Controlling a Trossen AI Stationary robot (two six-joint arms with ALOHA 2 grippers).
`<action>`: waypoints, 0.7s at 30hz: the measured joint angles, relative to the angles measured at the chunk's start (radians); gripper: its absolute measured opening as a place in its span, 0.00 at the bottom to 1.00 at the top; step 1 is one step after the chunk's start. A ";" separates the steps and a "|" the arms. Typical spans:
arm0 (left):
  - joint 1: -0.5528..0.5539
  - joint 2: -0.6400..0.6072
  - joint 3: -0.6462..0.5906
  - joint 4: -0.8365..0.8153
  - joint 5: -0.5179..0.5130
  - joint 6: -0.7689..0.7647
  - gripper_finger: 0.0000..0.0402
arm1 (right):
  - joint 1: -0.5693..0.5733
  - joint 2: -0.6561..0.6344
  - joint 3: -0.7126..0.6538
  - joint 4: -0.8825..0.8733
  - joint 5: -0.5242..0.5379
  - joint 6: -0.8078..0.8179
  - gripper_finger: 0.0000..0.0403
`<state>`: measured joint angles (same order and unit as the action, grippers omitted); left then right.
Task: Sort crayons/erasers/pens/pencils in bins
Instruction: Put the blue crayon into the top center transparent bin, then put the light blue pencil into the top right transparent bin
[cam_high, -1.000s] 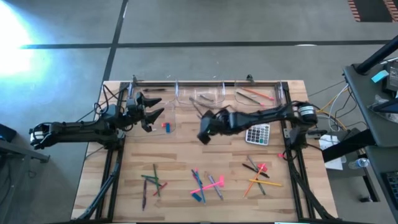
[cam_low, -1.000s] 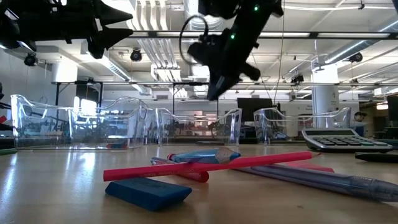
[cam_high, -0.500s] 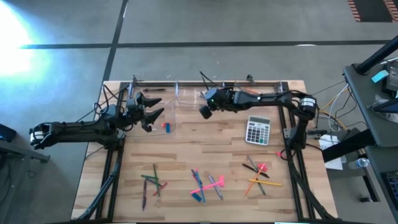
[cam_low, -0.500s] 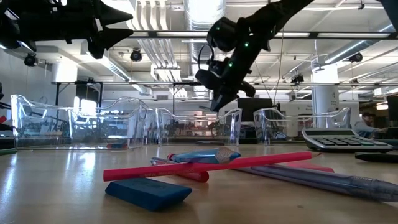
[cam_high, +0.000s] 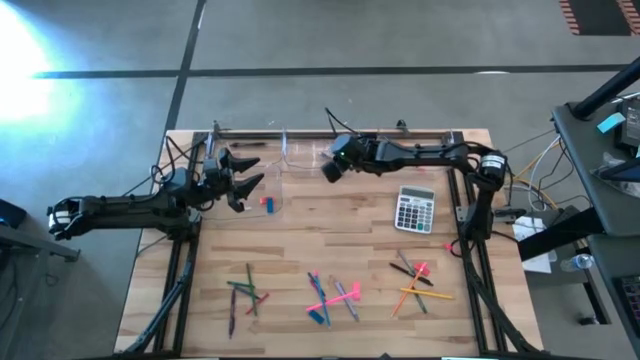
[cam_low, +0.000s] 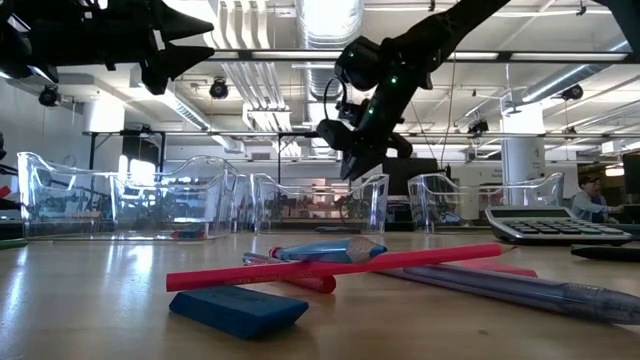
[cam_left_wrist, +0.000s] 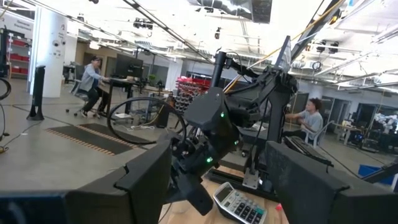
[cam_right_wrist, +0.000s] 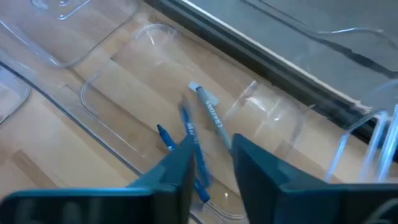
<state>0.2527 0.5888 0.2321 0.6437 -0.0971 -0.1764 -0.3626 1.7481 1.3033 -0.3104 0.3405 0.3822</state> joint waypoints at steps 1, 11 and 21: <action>0.000 0.000 0.000 0.000 0.000 0.000 0.61 | 0.000 -0.003 0.002 -0.004 0.000 -0.006 0.30; 0.000 0.000 0.000 -0.005 0.006 0.008 0.61 | 0.131 -0.110 0.060 -0.257 -0.005 -0.055 0.48; 0.000 0.000 0.000 -0.004 0.017 0.006 0.61 | 0.568 -0.188 0.045 -0.362 -0.008 -0.035 0.39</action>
<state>0.2529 0.5888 0.2321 0.6398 -0.0797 -0.1707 0.2057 1.5597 1.3483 -0.6721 0.3328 0.3467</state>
